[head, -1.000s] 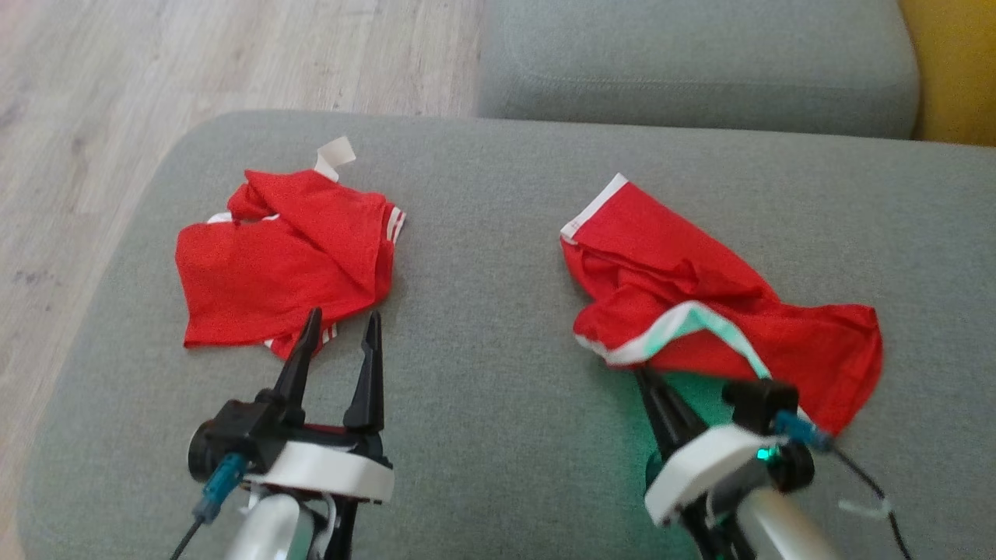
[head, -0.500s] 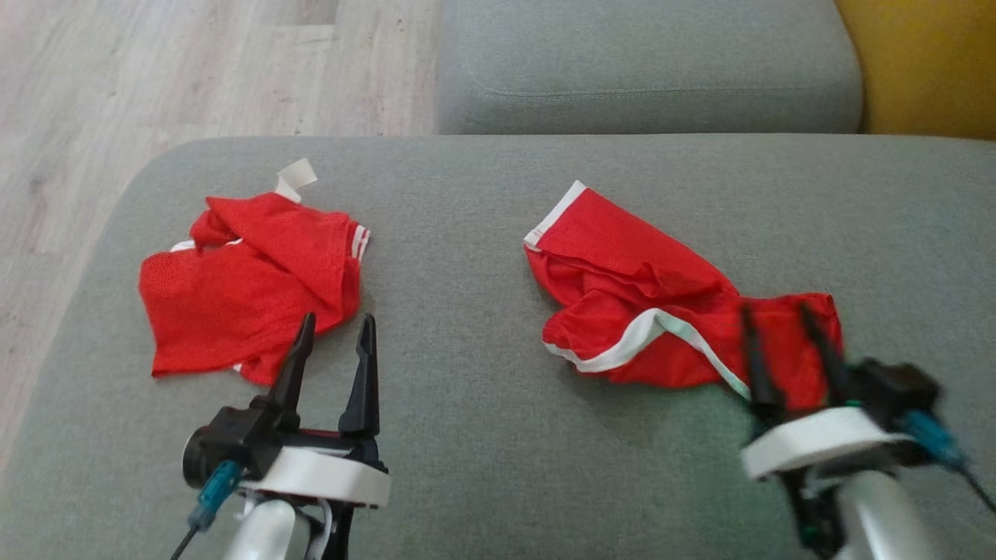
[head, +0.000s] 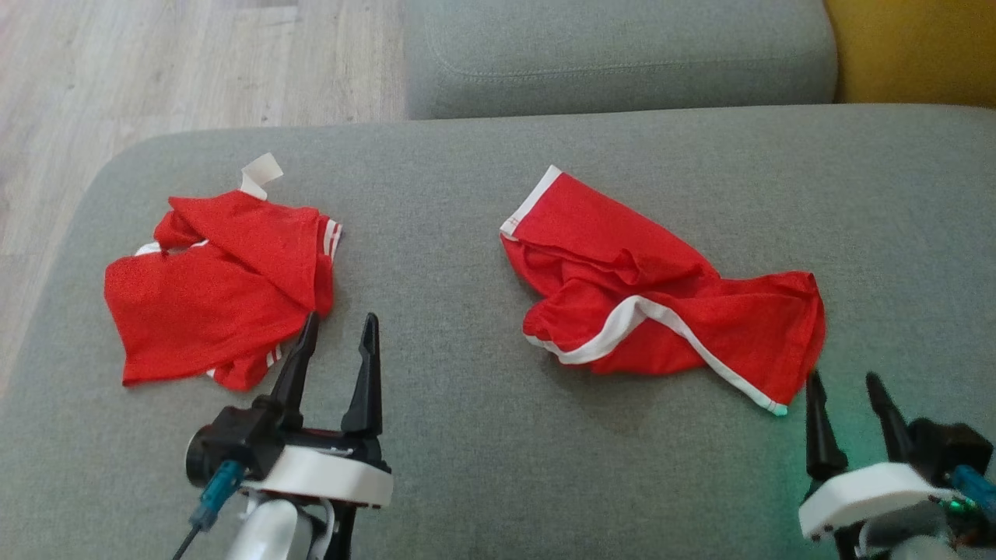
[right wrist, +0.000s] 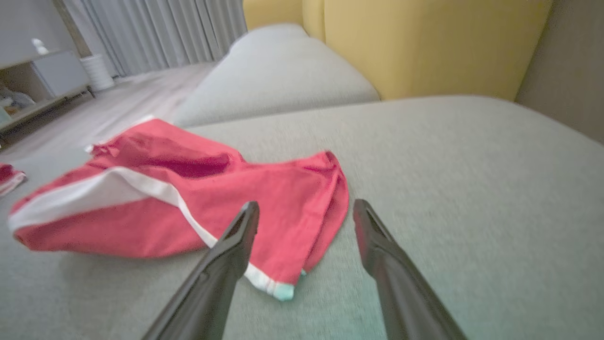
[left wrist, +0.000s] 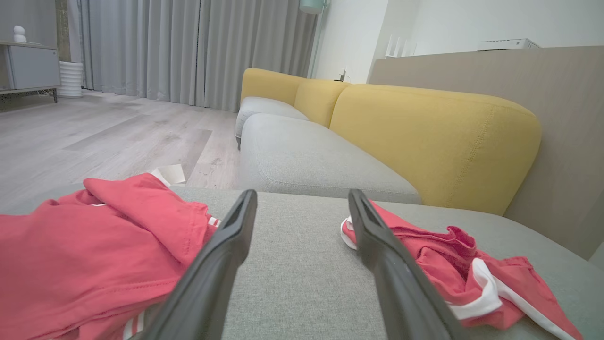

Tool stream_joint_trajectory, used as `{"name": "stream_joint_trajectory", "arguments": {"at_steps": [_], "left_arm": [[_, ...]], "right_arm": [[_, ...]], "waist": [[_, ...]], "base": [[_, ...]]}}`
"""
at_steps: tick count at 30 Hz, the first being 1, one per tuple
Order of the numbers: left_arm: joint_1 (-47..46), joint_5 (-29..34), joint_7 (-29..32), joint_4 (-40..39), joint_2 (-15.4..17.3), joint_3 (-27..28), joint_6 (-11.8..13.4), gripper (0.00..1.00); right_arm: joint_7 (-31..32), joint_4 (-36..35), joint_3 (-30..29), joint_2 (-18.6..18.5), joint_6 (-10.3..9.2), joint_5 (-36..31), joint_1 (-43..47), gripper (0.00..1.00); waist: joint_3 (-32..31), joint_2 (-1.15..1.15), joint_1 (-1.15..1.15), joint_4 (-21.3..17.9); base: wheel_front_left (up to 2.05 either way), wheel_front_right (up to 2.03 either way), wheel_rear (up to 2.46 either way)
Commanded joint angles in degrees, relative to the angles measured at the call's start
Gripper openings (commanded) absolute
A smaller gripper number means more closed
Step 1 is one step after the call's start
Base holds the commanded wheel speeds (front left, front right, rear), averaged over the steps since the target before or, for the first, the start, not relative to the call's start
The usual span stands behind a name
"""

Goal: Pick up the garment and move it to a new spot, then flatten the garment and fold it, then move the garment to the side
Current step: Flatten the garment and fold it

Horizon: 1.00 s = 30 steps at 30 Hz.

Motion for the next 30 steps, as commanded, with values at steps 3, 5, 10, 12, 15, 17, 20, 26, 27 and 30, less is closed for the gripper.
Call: {"name": "stream_joint_trajectory", "arguments": {"at_steps": [3, 5, 10, 12, 15, 17, 20, 26, 27, 30], "left_arm": [[-2.46, 0.61, -0.55, -1.57, -0.06, 1.86, -0.47, 1.00], [-2.53, 0.63, -0.55, -1.44, -0.09, 1.84, -0.57, 1.00], [-3.11, 0.77, -0.55, -1.28, -0.16, 1.79, -0.85, 1.00], [-3.38, 0.82, -0.55, -1.19, -0.19, 1.74, -0.97, 1.00], [-3.65, 0.85, -0.55, -1.08, -0.21, 1.75, -1.09, 1.00], [-3.88, 0.89, -0.55, -1.00, -0.22, 1.79, -1.17, 1.00], [-4.07, 1.01, -0.55, -0.93, -0.23, 1.90, -1.28, 1.00], [-4.73, 1.34, -0.55, -0.86, -0.26, 2.11, -1.54, 1.00], [-4.84, 1.36, -0.55, -0.87, -0.27, 2.15, -1.57, 1.00], [-4.96, 1.43, -0.55, -0.76, -0.29, 2.28, -1.64, 1.00]], "right_arm": [[2.98, 1.59, 0.19, -0.31, 0.42, -0.64, -1.01, 1.00], [3.72, 2.89, 0.56, -0.31, 0.42, -0.26, -1.32, 1.00], [4.77, 5.92, 2.59, -0.31, 0.42, 0.82, -2.91, 1.00], [4.99, 7.07, 3.11, -0.31, 0.42, 0.95, -3.60, 1.00], [4.97, 8.13, 3.50, -0.31, 0.42, 0.95, -4.26, 1.00], [4.75, 9.20, 3.66, -0.31, 0.42, 0.94, -4.91, 1.00], [4.27, 10.77, 3.70, -0.31, 0.42, 0.52, -6.00, 1.00], [3.77, 13.64, 4.13, -0.31, 0.42, -1.76, -8.64, 1.00], [3.61, 13.91, 4.02, -0.31, 0.42, -2.09, -8.93, 1.00], [3.09, 14.46, 3.64, -0.31, 0.42, -3.01, -9.66, 0.63]], "waist": [[0.78, 0.00, 0.00, -0.07], [1.22, 0.00, 0.00, -0.06], [2.22, 0.00, 0.00, 0.28], [2.54, 0.00, 0.00, 0.57], [2.85, 0.00, 0.00, 0.88], [3.18, 0.00, 0.00, 1.20], [3.71, 0.00, 0.00, 1.62], [5.08, 0.00, 0.00, 2.48], [5.19, 0.00, 0.00, 2.57], [5.23, 0.00, 0.00, 2.62]], "base": [[0.00, 0.00, 0.00], [0.00, 0.00, 0.00], [0.00, 0.00, 0.00], [0.00, 0.00, 0.00], [0.00, 0.00, 0.00], [0.00, 0.00, 0.00], [0.00, 0.00, 0.00], [0.00, 0.00, 0.00], [0.00, 0.00, 0.00], [0.00, 0.00, 0.00]]}}
